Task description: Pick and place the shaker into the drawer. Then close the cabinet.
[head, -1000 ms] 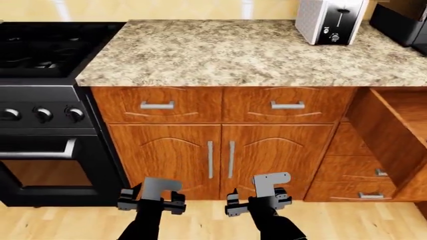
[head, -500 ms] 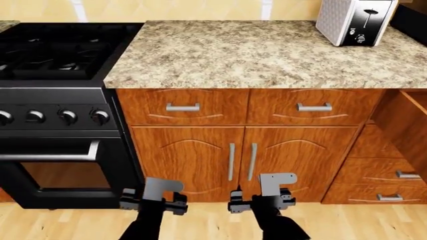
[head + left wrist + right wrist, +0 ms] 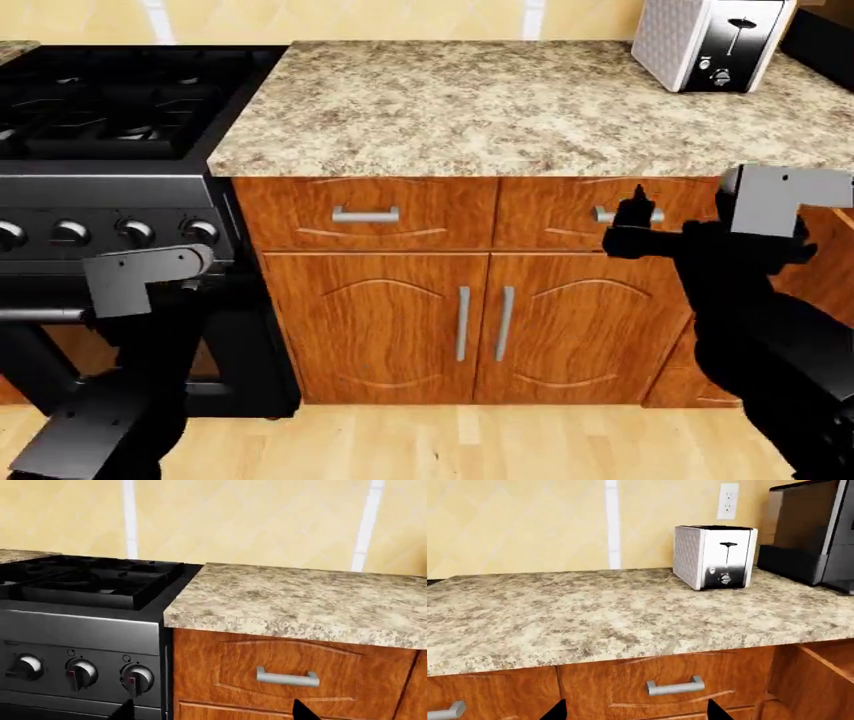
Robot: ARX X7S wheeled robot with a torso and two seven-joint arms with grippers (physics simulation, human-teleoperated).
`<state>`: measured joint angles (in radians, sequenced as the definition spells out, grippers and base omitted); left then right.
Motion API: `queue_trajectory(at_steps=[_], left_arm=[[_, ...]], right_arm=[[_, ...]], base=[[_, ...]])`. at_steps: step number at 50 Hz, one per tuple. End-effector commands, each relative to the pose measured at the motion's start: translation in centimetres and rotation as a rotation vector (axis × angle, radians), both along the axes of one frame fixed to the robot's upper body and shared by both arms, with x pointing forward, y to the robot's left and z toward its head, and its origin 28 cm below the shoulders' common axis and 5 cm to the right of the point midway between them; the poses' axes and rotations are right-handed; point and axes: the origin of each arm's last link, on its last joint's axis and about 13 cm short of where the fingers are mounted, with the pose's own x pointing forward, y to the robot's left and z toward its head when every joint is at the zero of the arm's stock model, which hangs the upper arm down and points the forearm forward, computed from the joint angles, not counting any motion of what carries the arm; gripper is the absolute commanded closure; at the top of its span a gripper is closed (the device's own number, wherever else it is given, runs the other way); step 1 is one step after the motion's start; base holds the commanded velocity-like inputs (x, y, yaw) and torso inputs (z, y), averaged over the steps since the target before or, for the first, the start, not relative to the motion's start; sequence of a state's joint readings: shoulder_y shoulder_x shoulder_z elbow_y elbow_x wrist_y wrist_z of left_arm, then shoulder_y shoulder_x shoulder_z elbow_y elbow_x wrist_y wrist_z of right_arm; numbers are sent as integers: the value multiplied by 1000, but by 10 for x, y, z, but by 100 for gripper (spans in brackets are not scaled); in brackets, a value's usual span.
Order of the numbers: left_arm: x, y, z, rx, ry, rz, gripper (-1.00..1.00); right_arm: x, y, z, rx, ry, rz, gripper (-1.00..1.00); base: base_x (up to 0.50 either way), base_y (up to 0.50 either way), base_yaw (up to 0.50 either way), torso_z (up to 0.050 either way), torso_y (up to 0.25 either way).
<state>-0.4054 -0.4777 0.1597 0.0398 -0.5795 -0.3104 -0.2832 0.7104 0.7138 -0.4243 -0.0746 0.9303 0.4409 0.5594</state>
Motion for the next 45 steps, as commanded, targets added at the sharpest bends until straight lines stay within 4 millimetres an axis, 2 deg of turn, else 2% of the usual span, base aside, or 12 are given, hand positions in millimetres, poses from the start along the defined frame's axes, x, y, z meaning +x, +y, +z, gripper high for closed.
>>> queue_trajectory(at_steps=[1, 11, 14, 18, 23, 27, 37, 45], left_arm=[[-64, 23, 118, 174, -261, -41, -100], [-88, 56, 182, 282, -373, 32, -100], [-96, 64, 197, 304, -407, 60, -100], [-105, 70, 208, 311, -438, 93, -100], [-115, 69, 206, 307, -451, 104, -100], [-122, 69, 212, 303, -481, 118, -100], [-141, 71, 254, 262, -696, 224, -100], [-145, 59, 265, 245, -746, 167, -100]], right_arm=[[-44, -30, 136, -229, -249, -60, -100], [-53, -53, 227, -355, -378, -121, -100], [-58, -56, 253, -393, -417, -135, -100], [-65, -56, 276, -416, -453, -145, -100], [-73, -50, 290, -420, -488, -131, -100], [-77, -48, 300, -435, -515, -135, -100], [-81, -37, 314, -489, -540, -107, -100], [-81, -33, 317, -539, -544, -104, -100]], base=[[0, 0, 0, 0, 0], [0, 0, 0, 0, 0], [42, -27, 0, 0, 0], [424, -178, 0, 0, 0], [500, -124, 0, 0, 0], [500, -105, 0, 0, 0], [500, -98, 0, 0, 0], [500, -29, 0, 0, 1]])
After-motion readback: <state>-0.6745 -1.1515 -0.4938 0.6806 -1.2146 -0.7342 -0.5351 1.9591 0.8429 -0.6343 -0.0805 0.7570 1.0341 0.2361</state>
